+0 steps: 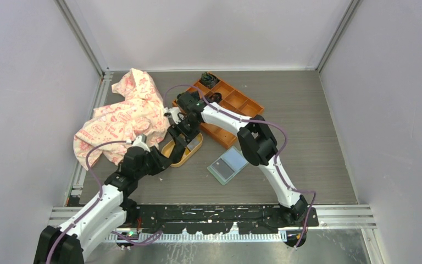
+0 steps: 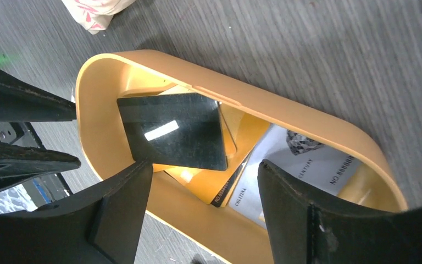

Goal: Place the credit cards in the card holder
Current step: Pick up the credit card from the storage box.

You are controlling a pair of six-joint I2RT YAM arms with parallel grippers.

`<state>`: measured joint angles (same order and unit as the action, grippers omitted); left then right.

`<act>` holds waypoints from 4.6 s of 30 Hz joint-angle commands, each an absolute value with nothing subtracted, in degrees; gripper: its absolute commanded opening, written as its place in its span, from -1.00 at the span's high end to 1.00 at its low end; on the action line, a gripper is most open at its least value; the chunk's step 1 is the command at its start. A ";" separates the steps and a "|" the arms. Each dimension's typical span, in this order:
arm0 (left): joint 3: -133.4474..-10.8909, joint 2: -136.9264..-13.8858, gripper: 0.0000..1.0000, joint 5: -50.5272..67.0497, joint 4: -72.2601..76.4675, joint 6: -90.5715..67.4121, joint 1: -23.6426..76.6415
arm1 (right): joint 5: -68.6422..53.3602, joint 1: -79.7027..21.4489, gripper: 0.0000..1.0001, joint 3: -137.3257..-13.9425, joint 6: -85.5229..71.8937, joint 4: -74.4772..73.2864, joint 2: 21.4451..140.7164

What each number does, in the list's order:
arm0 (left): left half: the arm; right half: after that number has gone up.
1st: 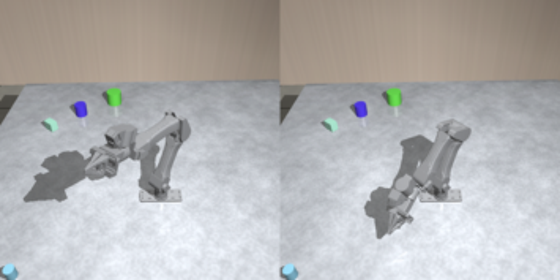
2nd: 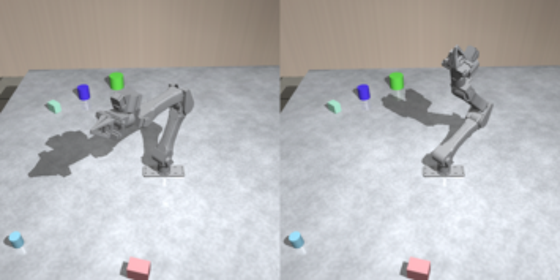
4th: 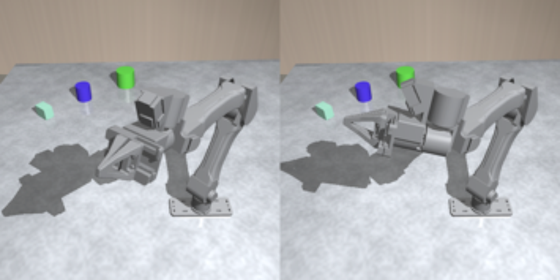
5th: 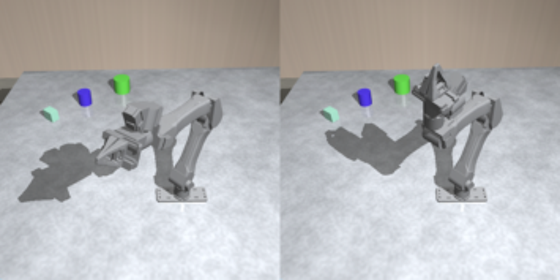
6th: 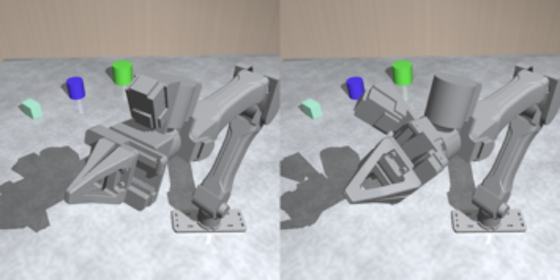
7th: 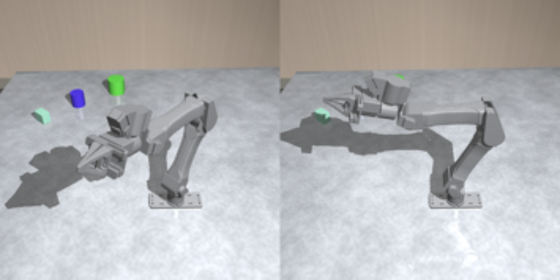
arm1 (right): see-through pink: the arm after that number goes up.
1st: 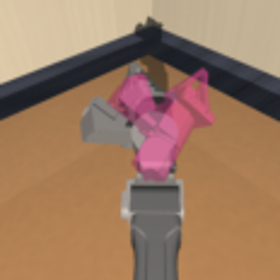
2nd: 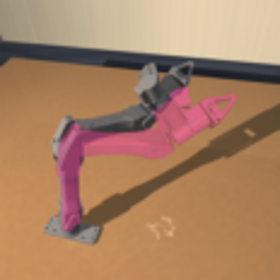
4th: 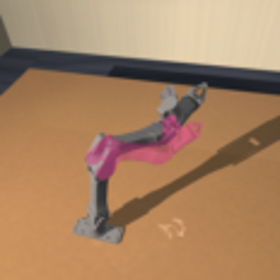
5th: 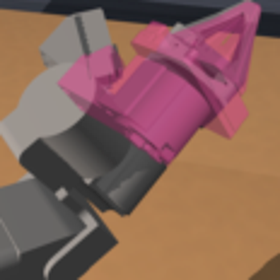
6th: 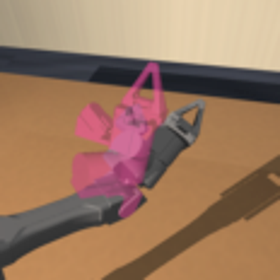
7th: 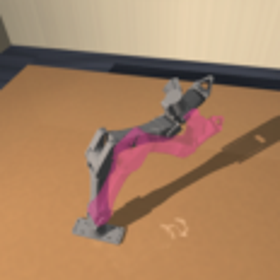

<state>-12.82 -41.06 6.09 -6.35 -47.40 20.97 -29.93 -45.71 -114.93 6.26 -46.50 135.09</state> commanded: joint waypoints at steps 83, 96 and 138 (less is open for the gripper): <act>-13.50 -20.24 -0.10 14.62 -12.79 -47.01 20.65 | -60.35 -37.17 0.96 -106.63 -2.09 -39.59 122.33; -11.73 -22.94 -0.12 16.42 -9.40 -47.92 20.66 | -47.84 -38.33 0.89 -105.73 -1.94 -40.55 127.88; -3.58 -15.59 -0.39 35.97 31.77 -48.31 21.15 | -51.19 -34.34 0.96 -95.86 56.48 -81.58 100.76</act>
